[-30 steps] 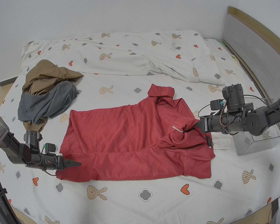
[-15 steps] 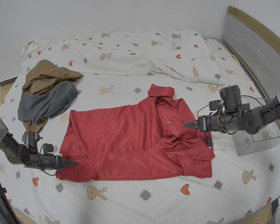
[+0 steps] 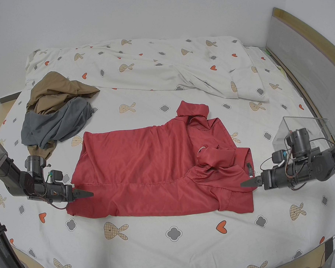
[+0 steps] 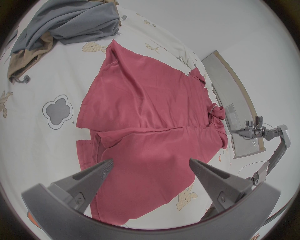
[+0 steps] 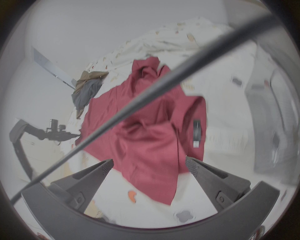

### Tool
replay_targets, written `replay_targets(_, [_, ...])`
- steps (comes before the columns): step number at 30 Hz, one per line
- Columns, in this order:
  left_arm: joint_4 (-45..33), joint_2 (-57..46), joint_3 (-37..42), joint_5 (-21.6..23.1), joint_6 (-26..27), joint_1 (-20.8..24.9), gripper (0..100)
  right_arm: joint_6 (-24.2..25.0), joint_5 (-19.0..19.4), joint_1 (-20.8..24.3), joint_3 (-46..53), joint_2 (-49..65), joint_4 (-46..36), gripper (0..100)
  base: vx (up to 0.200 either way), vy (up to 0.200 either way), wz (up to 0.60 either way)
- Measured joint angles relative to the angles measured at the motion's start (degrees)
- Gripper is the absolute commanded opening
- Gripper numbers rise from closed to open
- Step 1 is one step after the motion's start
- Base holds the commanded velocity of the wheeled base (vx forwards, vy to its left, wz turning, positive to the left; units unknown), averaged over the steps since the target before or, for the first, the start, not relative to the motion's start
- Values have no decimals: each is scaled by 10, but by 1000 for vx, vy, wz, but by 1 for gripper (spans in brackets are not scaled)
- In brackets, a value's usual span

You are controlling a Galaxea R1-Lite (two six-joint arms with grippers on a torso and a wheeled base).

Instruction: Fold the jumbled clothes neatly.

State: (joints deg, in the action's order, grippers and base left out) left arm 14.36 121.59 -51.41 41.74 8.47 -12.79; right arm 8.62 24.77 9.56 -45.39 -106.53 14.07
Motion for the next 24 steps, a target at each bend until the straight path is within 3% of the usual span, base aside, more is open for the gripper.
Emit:
replay_targets(3, [2, -10, 5, 2, 0, 1, 100, -12, 70, -31, 35, 1, 9, 100, 0, 0, 0])
replay_targets(6, [6, -27, 16, 4, 0, 4, 100, -33, 98, -58, 55, -9, 31, 100, 0, 0, 0])
replay_targets(17, [15, -51, 36, 7, 0, 35, 100, -44, 109, -66, 67, -86, 130, 100, 0, 0, 0])
replay_targets(24, [36, -28, 37, 5, 0, 39, 100, -25, 110, -50, 63, -107, 141, 100, 0, 0, 0])
